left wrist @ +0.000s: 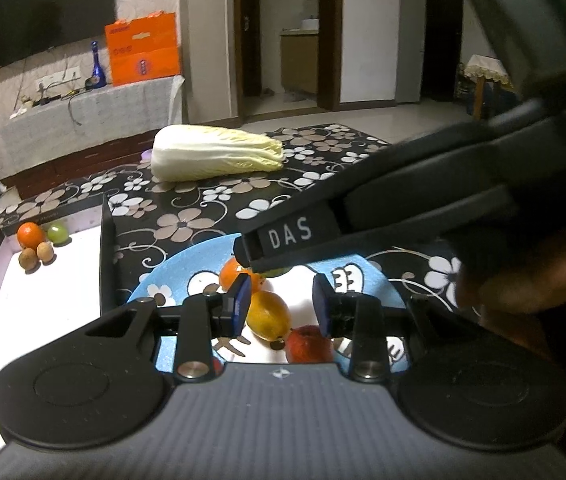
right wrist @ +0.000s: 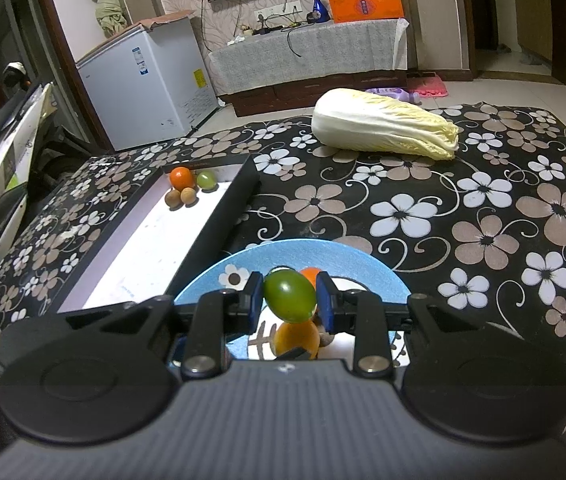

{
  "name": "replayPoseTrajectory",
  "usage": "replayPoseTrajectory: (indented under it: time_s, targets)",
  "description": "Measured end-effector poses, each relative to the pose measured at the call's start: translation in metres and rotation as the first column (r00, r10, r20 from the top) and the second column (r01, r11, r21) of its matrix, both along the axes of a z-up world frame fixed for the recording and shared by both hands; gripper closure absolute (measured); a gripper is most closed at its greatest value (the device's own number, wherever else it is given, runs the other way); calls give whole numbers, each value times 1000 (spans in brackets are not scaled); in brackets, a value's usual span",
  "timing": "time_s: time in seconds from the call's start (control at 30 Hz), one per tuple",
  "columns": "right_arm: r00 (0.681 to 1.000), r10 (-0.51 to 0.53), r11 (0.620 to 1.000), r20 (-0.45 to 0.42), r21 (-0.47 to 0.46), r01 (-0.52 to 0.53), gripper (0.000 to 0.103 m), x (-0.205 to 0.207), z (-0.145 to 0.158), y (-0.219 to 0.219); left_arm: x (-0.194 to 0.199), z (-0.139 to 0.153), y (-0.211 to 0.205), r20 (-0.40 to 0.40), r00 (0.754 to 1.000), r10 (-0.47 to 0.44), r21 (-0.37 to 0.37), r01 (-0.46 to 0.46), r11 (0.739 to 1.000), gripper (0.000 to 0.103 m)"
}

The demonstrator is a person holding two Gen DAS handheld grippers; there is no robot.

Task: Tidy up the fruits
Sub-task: 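Lower the mandarin onto the blue plate and open the left gripper, then lower the green fruit onto the blue plate and open the right gripper, then move both grippers back over the white fruit tray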

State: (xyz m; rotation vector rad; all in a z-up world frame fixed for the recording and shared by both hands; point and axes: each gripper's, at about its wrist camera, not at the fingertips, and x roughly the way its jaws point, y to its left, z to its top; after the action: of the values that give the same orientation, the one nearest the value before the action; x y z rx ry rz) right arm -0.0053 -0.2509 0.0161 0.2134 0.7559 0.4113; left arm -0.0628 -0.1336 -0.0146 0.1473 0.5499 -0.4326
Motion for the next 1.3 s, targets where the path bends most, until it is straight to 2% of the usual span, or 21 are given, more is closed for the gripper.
replayPoseTrajectory:
  time_s: [0.07,0.13,0.47,0.6,0.83,1.3]
  targets:
    - [1000,-7,1000,-5,-2,7,71,1,-2,-3,-4,2,2,6,1000,-16,-1,16,1000,58]
    - [1000,-12,1000,-10,-4,12,71,2,-3,-3,-8,5,5,21,999,-28,0,28,1000,56]
    - [999,-5,1000,-39,-24,4,71,5,-8,3,-16,16,32,45,999,-22,0,22,1000,56]
    - [999,7,1000,-49,-19,-8,71,6,-9,6,-14,19,45,28,1000,-14,-16,15,1000,51]
    - [999,5,999,-39,-39,-6,71,6,-8,11,-21,19,49,33,999,-29,7,29,1000,51]
    - [999,-2,997,-53,-71,-2,70,7,-11,10,-18,26,70,36,998,55,-6,-55,998,50]
